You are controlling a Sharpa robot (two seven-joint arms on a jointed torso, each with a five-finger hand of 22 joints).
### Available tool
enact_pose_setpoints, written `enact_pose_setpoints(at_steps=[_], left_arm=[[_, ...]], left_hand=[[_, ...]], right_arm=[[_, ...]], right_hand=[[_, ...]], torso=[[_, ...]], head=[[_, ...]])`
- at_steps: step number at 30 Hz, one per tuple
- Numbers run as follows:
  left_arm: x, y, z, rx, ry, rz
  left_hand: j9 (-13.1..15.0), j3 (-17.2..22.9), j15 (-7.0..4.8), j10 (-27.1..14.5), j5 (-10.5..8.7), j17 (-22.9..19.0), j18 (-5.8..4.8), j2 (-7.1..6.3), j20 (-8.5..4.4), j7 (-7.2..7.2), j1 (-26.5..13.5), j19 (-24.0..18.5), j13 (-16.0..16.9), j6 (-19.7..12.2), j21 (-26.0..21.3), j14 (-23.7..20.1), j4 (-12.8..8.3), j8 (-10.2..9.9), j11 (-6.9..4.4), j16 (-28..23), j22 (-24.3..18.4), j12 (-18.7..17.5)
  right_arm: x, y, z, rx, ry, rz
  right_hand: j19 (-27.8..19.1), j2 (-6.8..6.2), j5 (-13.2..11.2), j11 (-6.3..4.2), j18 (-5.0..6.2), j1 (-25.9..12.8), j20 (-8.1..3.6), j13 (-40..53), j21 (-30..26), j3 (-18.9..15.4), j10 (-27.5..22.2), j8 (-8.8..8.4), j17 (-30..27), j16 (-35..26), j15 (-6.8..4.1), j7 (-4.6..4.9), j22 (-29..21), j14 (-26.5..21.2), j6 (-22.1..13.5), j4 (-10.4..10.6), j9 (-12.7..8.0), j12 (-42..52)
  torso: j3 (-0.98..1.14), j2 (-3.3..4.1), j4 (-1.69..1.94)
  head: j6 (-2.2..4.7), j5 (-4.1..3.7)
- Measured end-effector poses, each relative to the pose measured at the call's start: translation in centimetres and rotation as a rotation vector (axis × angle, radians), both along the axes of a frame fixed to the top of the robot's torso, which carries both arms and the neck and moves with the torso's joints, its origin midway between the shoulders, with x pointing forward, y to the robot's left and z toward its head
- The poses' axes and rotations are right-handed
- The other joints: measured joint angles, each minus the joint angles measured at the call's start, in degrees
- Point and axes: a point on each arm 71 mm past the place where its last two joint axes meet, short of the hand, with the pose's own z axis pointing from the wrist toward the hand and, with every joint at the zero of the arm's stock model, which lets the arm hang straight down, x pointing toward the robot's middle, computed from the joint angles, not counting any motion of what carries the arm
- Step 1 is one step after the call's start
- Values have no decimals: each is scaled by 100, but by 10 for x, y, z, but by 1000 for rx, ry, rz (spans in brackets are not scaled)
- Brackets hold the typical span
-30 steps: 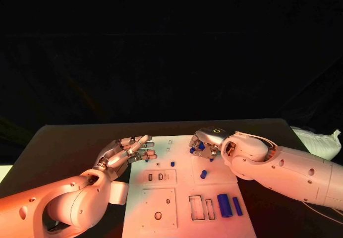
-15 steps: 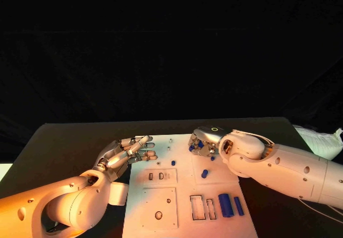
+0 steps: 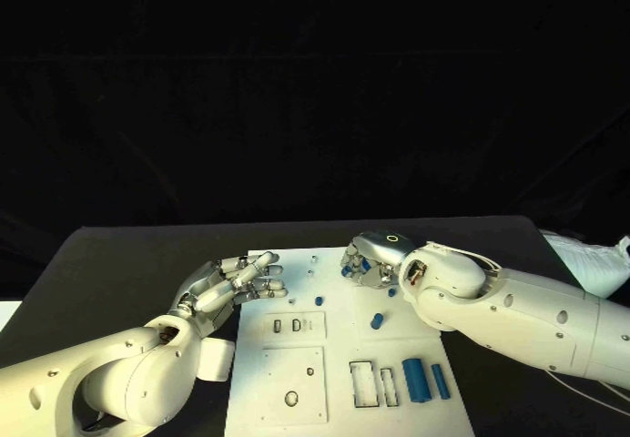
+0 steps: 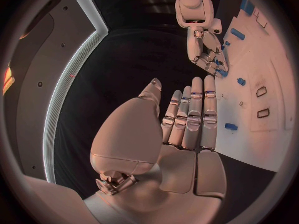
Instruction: Assemble the parts on the task board
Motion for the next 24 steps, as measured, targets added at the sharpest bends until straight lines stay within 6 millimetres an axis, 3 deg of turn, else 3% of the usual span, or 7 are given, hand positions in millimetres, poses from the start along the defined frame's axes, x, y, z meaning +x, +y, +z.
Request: enact_pose_setpoints(at_steps=[11,24], left_arm=[[0,0,0,2,3,1],[0,0,0,2,6,-2]], left_hand=[[0,2,0,-20,0,13,0,0,0,0,0,0,0,0,0,0,-34,-19,20,-26,0,-25],[1,3,0,-20,0,18,0,0,0,0,0,0,0,0,0,0,-34,-43,19,-26,0,-25]], right_arm=[[9,20,14,64,-72,-4],[17,40,15,85,-85,-1]], right_hand=[[0,22,-72,4,0,20,0,-12,28,15,4,-26,17,61,0,0,32,0,0,6,0,-53],[-1,21,-95,36,0,21,1,-25,48,56,-27,-89,42,84,1,0,45,0,0,47,0,-75]], torso=[[-4,37,26],[-8,75,39]], head=[[49,23],[46,31]])
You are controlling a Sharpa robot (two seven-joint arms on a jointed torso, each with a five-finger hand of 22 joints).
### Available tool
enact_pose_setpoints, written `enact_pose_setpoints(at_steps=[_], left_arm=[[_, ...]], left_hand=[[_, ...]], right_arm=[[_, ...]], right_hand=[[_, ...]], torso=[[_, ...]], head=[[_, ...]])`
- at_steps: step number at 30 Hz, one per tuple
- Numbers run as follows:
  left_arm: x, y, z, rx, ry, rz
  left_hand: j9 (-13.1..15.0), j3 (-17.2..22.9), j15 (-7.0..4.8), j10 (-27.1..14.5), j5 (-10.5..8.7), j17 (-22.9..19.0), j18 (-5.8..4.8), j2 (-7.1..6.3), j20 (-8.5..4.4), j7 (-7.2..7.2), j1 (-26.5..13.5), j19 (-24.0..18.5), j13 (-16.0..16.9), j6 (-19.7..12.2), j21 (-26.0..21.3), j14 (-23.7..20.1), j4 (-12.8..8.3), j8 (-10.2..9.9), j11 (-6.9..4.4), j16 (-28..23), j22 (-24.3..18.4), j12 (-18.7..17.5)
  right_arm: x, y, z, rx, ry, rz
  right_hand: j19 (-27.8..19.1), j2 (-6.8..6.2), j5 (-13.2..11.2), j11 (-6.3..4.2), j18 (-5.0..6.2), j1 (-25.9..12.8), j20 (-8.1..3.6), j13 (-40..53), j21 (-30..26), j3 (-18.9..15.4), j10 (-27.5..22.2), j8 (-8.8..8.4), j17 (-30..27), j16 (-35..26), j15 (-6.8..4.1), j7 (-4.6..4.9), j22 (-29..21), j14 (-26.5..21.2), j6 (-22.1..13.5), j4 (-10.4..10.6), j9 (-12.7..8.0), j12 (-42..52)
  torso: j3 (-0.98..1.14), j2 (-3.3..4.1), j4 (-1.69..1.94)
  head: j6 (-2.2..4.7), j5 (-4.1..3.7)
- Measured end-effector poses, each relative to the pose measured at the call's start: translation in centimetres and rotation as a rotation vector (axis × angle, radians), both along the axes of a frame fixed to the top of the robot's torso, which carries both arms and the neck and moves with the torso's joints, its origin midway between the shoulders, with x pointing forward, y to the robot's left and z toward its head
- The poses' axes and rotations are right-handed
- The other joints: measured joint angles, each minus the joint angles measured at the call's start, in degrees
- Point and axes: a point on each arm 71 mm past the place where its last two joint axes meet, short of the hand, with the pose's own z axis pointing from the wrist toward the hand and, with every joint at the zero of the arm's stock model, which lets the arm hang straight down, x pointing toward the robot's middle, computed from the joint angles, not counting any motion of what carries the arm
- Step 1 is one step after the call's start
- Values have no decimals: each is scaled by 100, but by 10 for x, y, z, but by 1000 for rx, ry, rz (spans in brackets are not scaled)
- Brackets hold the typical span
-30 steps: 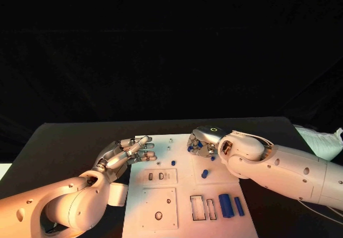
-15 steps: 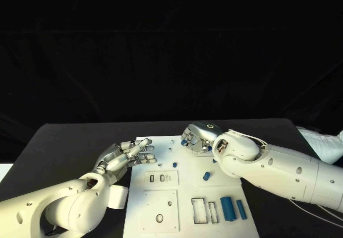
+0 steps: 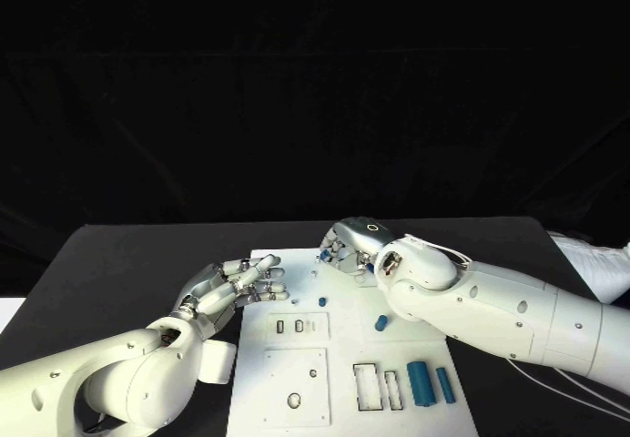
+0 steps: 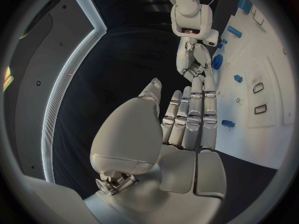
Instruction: Assemble the parts on the task board
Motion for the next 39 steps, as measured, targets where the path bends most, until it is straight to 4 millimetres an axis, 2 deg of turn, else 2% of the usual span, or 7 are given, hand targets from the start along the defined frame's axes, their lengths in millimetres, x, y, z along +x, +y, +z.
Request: enact_pose_setpoints(at_steps=[16,31,33,35,36,38,39], left_arm=[[0,0,0,1,2,-1],[0,0,0,1,2,-1],[0,0,1,1,2,-1],[0,0,1,2,3,-1],[0,1,1,2,3,-1],[0,1,1,2,3,-1],[0,1,1,2,3,-1]], left_hand=[[0,-1,0,0,0,5,0,0,0,0,0,0,0,0,0,0,-32,0,0,0,0,-25],[0,0,0,0,0,4,0,0,0,0,0,0,0,0,0,0,-32,0,0,0,0,-25],[0,0,0,0,0,4,0,0,0,0,0,0,0,0,0,0,-32,0,0,-13,-1,-25],[0,0,0,0,0,4,0,0,0,0,0,0,0,0,0,0,-31,0,0,-24,0,-25],[0,0,0,0,0,5,0,0,0,0,0,0,0,0,0,0,-32,0,0,-24,-1,-25],[0,0,0,0,0,8,0,0,0,0,0,0,0,0,0,0,-32,0,0,-24,0,-25],[0,0,0,0,0,8,0,0,0,0,0,0,0,0,0,0,-32,0,0,-24,-1,-25]], right_arm=[[6,8,-1,-4,6,-1],[10,14,-5,-22,28,-7],[10,15,-5,-24,31,-9],[10,14,-5,-27,34,-13],[11,14,-6,-28,35,-16],[11,13,-7,-30,38,-22],[11,12,-7,-30,38,-26]], right_hand=[[0,-3,-32,41,0,-2,0,-5,19,31,-42,-20,10,22,0,9,11,0,-9,32,0,0],[-22,-71,-43,50,1,-69,22,-18,19,6,-137,-43,-4,44,1,29,16,0,-29,88,0,0],[-43,-110,-43,88,1,-108,43,-20,19,5,-188,-71,-41,44,1,64,-1,0,-64,121,12,0],[-121,-185,-42,125,1,-172,98,-37,-6,-29,-343,-89,-176,-15,49,134,-115,3,-169,186,168,0],[-220,-257,-62,157,1,-209,125,-44,-73,-57,-471,-87,-326,-113,102,171,-244,-18,-310,241,179,0],[-556,-453,-119,275,1,-292,199,-48,-306,-224,-917,-97,-837,-457,219,294,-695,-136,-800,323,31,0],[-679,-500,-119,318,64,-289,235,-49,-405,-310,-1094,-99,-1024,-589,261,323,-871,-177,-990,338,-23,0]], torso=[[-3,32,9],[-3,55,18],[-3,58,18],[-3,59,17],[-3,60,16],[-2,63,16],[-2,65,16]], head=[[-12,3],[-3,7],[-1,7],[1,7],[2,7],[5,7],[8,4]])
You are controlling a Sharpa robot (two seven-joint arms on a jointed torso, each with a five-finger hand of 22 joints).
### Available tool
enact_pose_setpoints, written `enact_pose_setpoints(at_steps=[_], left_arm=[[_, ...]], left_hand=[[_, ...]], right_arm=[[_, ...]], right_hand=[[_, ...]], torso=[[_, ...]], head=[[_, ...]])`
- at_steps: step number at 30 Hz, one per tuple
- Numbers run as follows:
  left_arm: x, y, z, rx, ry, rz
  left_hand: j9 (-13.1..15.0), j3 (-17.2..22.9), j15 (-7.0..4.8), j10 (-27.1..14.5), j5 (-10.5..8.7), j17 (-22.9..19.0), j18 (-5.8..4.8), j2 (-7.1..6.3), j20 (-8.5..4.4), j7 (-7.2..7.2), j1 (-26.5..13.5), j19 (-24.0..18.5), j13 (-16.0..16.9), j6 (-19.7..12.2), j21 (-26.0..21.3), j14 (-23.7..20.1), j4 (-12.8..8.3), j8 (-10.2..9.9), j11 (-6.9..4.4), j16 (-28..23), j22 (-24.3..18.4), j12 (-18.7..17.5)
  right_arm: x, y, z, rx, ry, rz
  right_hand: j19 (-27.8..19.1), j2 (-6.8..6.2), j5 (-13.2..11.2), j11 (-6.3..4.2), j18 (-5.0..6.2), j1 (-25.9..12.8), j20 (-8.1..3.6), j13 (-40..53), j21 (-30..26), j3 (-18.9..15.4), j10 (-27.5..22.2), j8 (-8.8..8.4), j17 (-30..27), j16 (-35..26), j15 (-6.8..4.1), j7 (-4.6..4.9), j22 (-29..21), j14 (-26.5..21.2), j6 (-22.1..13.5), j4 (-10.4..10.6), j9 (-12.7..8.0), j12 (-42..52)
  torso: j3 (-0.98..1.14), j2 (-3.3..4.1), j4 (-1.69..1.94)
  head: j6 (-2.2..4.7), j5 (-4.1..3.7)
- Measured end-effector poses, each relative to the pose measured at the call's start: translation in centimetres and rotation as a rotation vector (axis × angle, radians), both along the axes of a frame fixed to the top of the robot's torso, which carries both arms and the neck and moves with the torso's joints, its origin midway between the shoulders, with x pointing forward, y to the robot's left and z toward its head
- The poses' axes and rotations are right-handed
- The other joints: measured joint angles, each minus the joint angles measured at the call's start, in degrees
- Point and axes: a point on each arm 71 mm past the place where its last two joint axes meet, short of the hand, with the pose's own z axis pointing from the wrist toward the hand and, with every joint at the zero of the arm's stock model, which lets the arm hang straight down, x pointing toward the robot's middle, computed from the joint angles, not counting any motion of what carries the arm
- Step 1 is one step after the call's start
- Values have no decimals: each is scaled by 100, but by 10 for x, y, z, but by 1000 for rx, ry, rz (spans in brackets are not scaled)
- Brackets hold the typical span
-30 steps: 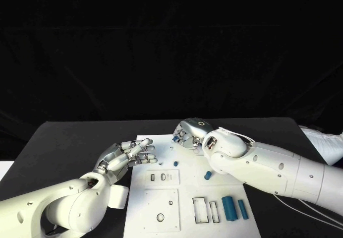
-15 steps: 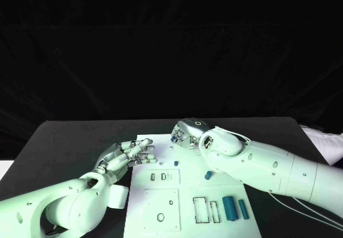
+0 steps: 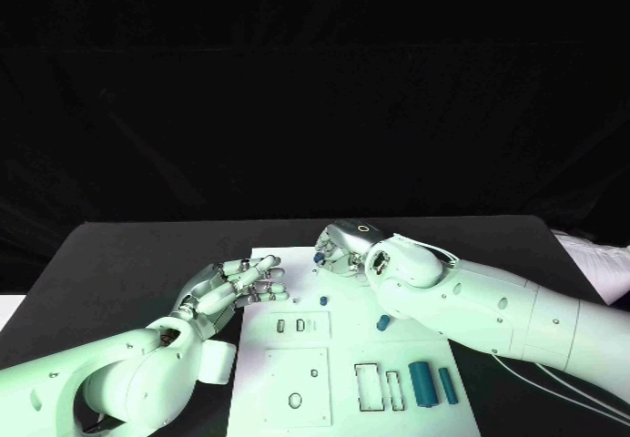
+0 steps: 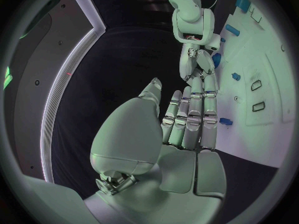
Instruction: Assemble the parts on the task board
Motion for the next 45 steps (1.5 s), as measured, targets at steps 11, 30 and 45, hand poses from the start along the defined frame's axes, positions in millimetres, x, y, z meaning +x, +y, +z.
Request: enact_pose_setpoints(at_steps=[11,30,45], left_arm=[[0,3,0,4,3,6],[1,7,-1,9,5,13],[2,7,-1,9,7,12]], left_hand=[[-5,-16,0,-20,0,6,0,0,0,21,0,0,-5,-21,0,0,-16,-21,20,0,0,-30],[-4,-16,0,-20,0,11,0,0,0,21,0,0,-4,-21,0,0,-16,-21,20,-37,0,-30],[-4,-16,0,-20,0,10,-1,0,0,21,0,0,-4,-21,0,0,-16,-21,20,-37,0,-30]], right_arm=[[-17,-32,10,27,-12,-19],[-26,-118,20,133,154,-225],[-17,-121,13,107,203,-279]], right_hand=[[17,66,273,-2,30,180,45,66,-55,-311,102,79,-42,-12,-27,4,-23,33,73,86,22,166],[1191,-3,935,-343,-242,366,-214,3919,889,-1728,1312,59,2848,1983,-324,-204,1393,197,-16,763,-10,3739],[1212,106,935,-345,-242,592,-194,5150,913,-1947,1338,58,3040,2089,-301,-194,1392,175,-26,949,3,4766]], torso=[[9,4,-4],[9,-36,-91],[6,-29,-86]], head=[[16,-8],[46,-38],[44,-55]])
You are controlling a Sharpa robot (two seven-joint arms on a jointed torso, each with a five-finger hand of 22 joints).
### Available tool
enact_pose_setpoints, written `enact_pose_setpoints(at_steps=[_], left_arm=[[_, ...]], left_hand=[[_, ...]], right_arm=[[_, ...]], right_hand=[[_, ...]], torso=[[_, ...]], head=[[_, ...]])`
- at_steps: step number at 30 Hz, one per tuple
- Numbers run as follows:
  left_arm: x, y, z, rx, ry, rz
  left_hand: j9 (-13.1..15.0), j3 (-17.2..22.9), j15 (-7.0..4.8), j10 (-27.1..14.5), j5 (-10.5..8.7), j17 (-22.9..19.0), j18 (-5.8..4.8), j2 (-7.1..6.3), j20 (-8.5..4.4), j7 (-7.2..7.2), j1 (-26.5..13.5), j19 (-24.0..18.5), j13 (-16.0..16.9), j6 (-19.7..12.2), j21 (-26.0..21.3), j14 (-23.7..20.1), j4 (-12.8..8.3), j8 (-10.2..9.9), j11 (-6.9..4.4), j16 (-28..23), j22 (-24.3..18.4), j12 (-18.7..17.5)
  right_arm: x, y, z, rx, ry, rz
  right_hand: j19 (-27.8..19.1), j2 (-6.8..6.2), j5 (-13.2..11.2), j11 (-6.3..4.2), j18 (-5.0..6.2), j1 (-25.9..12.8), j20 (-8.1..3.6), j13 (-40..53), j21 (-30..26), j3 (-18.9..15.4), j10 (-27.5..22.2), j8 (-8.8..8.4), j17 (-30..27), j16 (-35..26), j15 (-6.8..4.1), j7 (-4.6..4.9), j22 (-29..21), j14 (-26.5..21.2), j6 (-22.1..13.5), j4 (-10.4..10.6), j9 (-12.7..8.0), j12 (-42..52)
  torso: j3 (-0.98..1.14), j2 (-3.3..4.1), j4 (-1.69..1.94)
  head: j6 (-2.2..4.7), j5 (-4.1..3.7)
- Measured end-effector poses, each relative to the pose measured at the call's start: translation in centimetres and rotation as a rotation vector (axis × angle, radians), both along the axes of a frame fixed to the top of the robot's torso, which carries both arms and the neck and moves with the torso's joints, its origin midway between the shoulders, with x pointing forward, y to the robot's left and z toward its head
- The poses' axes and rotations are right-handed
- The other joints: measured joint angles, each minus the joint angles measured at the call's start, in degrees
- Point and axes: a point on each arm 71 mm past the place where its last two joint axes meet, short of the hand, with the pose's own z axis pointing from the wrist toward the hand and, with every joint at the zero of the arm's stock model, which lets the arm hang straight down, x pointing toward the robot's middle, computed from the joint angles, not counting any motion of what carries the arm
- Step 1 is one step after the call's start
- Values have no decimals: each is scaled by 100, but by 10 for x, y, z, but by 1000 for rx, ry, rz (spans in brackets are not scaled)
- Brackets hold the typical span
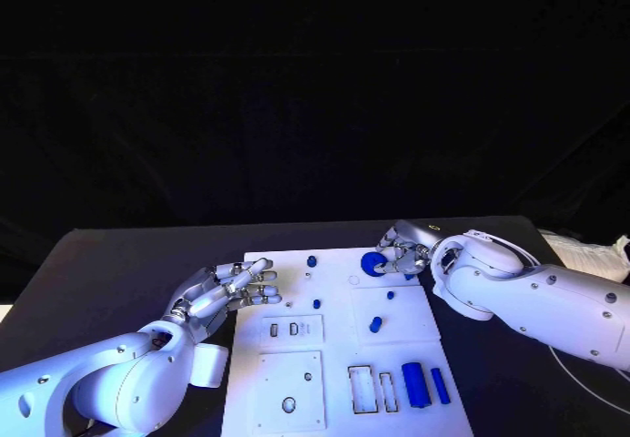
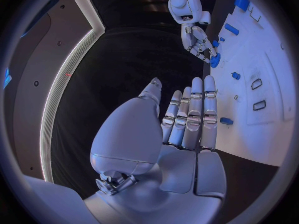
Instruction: Assemble the parts on the task board
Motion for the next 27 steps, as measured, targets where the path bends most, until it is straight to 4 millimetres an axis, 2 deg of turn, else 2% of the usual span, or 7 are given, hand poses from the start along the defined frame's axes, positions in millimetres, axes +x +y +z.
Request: enact_pose_setpoints(at_steps=[8,16,19,22,27], left_arm=[[0,0,0,0,1,-1],[0,0,0,0,1,-1],[0,0,0,0,2,-1],[0,0,0,0,2,-1],[1,0,0,0,2,-1]], left_hand=[[0,0,0,0,0,5,0,0,0,0,0,0,0,0,0,0,0,0,0,0,0,0],[0,0,0,0,0,11,1,0,0,0,0,0,0,0,0,0,0,-24,0,0,0,0],[0,0,0,0,0,11,0,0,0,0,0,0,1,0,0,0,0,-24,0,0,0,0],[0,0,0,0,0,11,0,0,0,0,0,0,1,0,0,0,0,-24,0,0,0,0],[0,0,0,0,0,11,0,17,0,0,17,0,1,0,0,0,0,-24,0,0,0,0]], right_arm=[[1,5,-1,0,4,6],[1,7,0,-4,1,10],[1,7,0,-11,-4,12],[1,9,1,-20,-12,16],[-1,14,2,-39,-33,29]], right_hand=[[42,30,23,-2,0,30,-1,492,25,-55,120,-1,93,57,0,-18,-1,0,83,24,10,469],[102,130,22,-24,1,130,-21,1055,74,-95,287,90,222,125,0,-67,-1,0,281,16,37,1018],[102,181,-88,-20,-90,261,-21,1286,110,-28,326,169,307,169,0,-76,-1,0,408,-81,55,1226],[123,258,-279,14,-90,425,-42,1652,147,119,359,201,404,216,-3,-110,-2,5,547,-216,63,1257],[144,292,-316,32,-90,477,-63,1999,195,336,377,231,453,248,-62,-86,-2,3,624,-318,63,1383]], torso=[[-4,2,3],[-4,4,0],[-5,4,1],[-5,7,3],[-4,8,7]], head=[[-12,-1],[-19,4],[-20,-3],[-21,-7],[-25,-8]])
